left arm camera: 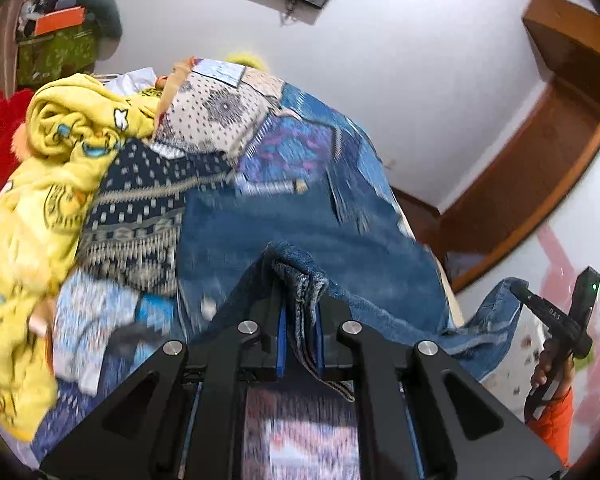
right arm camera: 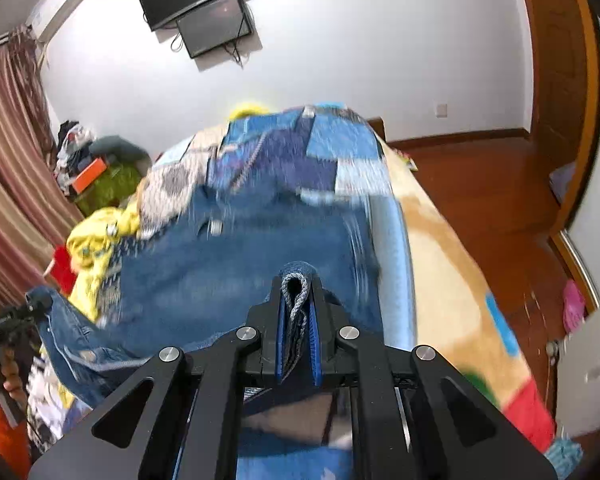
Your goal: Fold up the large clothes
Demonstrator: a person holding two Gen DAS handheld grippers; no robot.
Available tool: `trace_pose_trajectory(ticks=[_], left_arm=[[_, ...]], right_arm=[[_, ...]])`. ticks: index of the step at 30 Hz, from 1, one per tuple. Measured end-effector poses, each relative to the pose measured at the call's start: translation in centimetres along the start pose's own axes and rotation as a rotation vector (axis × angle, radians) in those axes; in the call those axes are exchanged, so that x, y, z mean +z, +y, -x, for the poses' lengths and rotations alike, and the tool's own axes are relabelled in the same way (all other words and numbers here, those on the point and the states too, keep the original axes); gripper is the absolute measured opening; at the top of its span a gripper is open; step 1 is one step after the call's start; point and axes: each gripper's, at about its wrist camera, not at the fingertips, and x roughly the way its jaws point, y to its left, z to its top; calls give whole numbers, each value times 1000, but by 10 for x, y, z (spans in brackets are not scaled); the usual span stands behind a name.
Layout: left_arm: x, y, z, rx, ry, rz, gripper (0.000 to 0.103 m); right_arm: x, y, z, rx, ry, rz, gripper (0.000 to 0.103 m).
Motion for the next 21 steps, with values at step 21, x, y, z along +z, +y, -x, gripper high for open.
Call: trace_pose_trajectory(ticks=[21], left_arm=[[47, 71, -197, 151, 264, 46, 20]], right_arm=[[41, -33, -156, -220, 79, -34, 20]])
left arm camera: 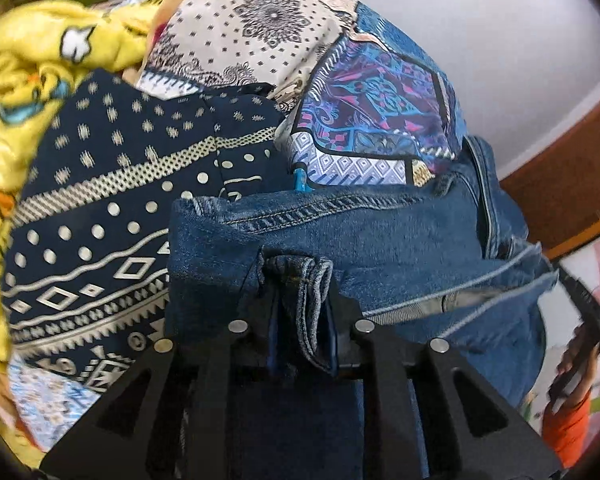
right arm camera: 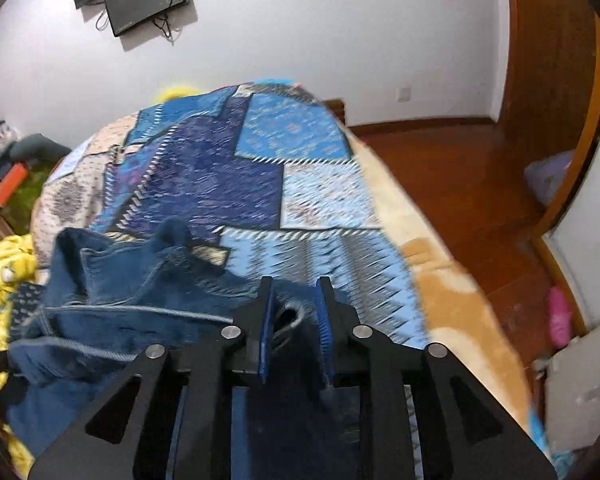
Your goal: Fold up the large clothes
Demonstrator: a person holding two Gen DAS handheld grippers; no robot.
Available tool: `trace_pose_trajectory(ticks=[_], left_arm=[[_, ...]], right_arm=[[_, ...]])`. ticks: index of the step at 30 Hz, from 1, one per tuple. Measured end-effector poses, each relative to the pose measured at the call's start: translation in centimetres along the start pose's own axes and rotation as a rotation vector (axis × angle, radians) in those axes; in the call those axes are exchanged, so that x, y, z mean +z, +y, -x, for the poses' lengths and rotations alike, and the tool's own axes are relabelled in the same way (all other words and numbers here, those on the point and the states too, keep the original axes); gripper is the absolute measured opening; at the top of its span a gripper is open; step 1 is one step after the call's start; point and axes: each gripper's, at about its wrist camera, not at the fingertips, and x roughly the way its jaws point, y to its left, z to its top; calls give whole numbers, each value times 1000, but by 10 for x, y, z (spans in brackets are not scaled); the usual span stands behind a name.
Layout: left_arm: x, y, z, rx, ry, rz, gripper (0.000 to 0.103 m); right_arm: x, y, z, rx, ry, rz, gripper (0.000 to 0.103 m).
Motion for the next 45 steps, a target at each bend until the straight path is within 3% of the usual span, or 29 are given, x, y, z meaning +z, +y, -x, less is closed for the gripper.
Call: trace_pose_trajectory(ticks=[2, 4, 6, 8, 9, 12, 14, 19, 24, 28, 34, 39, 45], left_arm=[[3, -9, 10, 40, 10, -35, 21], [4, -17, 24, 67, 6, -56, 28], [4, -23, 44, 102, -36, -60, 63], [1, -30, 65, 147, -129, -87, 72], [-2, -35, 79, 170, -177, -119, 74], [-9, -42, 98, 184, -213, -162, 85], [-14, -45, 97, 179, -199, -185, 86], [-41, -57, 67, 195, -91, -266, 86], [-61, -74, 21, 192, 10, -339, 86], [-50, -73, 6, 272, -56, -333, 86], [-20, -22, -10, 358, -83, -176, 86], [-25, 16, -3, 318, -69, -62, 87], [-44, 14, 34, 331, -108, -98, 87]], right_arm=[[2, -4, 12, 33, 4, -12, 21], [2, -4, 28, 82, -4, -8, 22], [1, 0, 42, 100, -23, 14, 25], [-3, 7, 57, 115, -43, 48, 44], [-5, 11, 63, 122, -53, 67, 48], [-15, 27, 76, 144, -66, 141, 60], [-21, 40, 76, 152, -59, 191, 71], [-46, 76, 65, 205, -25, 308, 82], [-70, 106, 33, 240, 60, 382, 82], [-85, 112, 11, 209, 111, 413, 82], [-96, 84, -10, 162, 165, 394, 82], [-101, 57, 4, 182, 149, 336, 85], [-107, 52, 21, 101, 158, 347, 85]])
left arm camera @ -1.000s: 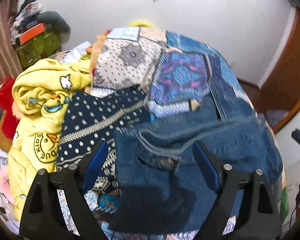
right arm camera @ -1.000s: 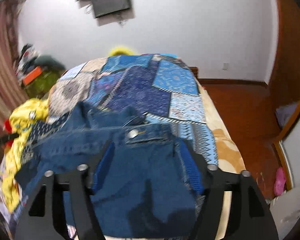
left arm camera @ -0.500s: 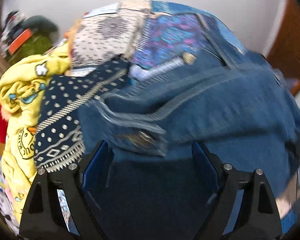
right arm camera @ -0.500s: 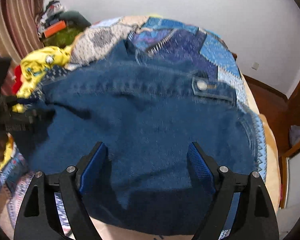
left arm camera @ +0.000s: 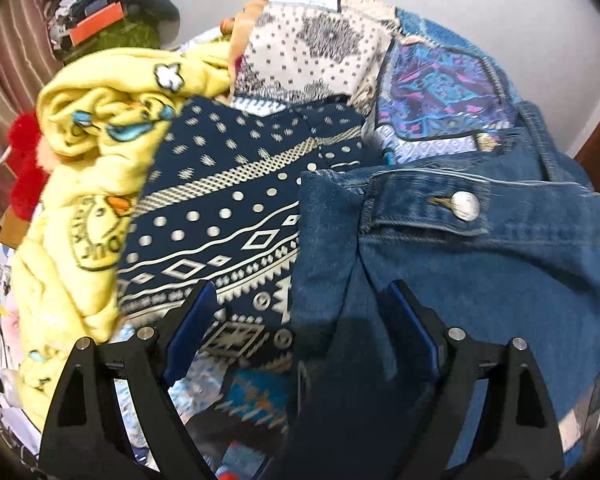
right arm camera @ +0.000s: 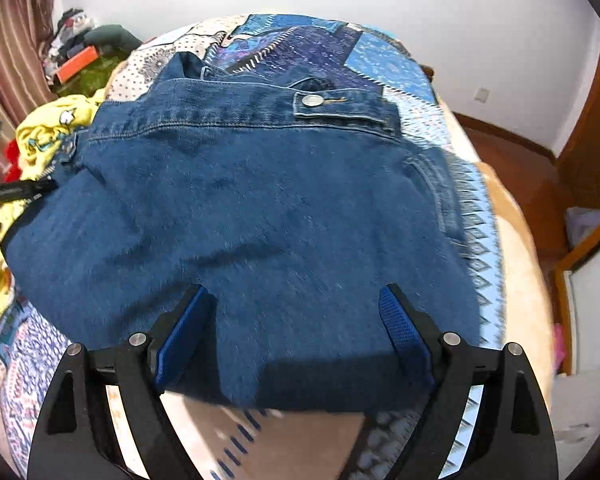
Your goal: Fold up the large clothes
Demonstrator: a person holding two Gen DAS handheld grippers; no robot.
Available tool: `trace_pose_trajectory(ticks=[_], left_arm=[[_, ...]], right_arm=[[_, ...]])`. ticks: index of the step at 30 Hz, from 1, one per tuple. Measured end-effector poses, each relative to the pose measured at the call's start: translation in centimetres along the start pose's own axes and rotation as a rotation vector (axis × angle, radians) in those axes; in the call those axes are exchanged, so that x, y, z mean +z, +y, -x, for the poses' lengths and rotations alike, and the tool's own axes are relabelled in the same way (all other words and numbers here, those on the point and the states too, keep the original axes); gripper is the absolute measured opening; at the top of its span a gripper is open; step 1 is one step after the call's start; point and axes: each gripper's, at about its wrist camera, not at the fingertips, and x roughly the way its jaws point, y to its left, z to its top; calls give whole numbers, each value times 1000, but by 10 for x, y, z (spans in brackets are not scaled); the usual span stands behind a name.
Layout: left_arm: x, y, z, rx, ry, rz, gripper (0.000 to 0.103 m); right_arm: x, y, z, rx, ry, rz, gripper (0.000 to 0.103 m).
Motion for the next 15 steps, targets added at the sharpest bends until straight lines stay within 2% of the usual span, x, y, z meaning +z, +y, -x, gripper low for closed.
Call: trace_pose_trajectory(ticks=[3, 7, 10, 15], left_arm=[[-9, -1, 30, -20, -54, -26, 87], [-25, -4, 72, -57, -137, -48, 87], [-34, -5, 92, -86, -166, -54, 87], [-60, -4, 110, -178, -169, 11, 87]], right_arm=[[-2, 6, 13, -44, -4, 31, 85], [-2, 11, 36, -50, -42, 50, 85], [0, 16, 55, -42, -82, 60, 85], [4, 29, 77, -30, -142, 86, 86]])
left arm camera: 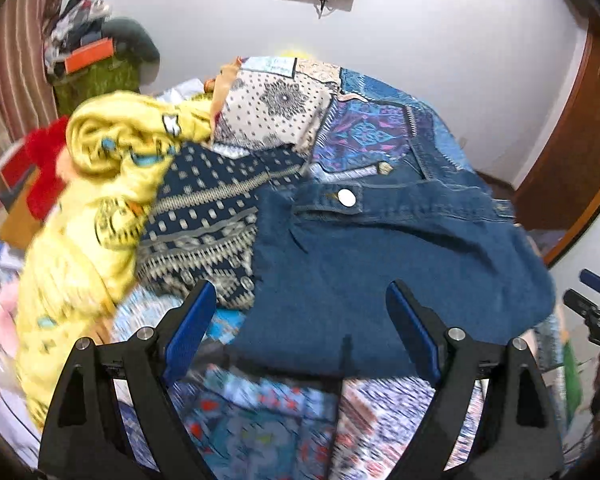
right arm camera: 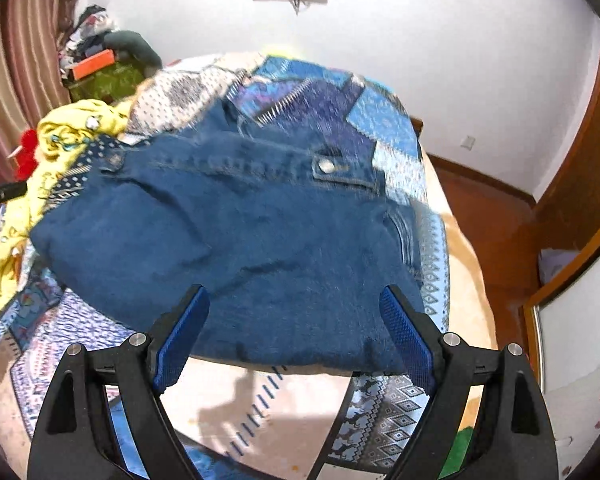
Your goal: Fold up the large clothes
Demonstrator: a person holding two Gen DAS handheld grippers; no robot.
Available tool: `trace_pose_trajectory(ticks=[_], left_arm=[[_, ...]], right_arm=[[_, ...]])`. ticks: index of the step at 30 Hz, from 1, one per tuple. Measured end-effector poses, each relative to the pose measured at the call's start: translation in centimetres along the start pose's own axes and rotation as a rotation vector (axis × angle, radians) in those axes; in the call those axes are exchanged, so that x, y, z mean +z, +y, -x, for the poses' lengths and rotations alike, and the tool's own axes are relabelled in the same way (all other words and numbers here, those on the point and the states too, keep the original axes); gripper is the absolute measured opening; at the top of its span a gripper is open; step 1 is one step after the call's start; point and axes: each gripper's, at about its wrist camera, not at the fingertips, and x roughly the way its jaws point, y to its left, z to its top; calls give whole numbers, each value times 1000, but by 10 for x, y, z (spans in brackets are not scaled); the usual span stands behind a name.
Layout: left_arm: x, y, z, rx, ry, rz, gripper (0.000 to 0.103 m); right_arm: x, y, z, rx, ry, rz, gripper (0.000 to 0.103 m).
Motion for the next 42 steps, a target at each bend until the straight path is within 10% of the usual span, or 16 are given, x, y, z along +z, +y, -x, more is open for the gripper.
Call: trace_pose_trajectory(ticks=[19, 27, 34, 42], left_arm=[[-62, 22, -105, -512, 263, 474, 86], [-45, 20, -138, -540, 206, 550, 78], [-30, 9, -129, -393, 167, 471, 42], [3, 16, -71, -456, 62, 430, 19]], right_arm=[[-17, 29, -69, 43, 98, 14, 96], [-22, 13, -81, 105, 131, -81, 96], [-21, 12, -65, 73, 139, -100, 96], [-1, 27, -26, 53, 83, -50, 96]])
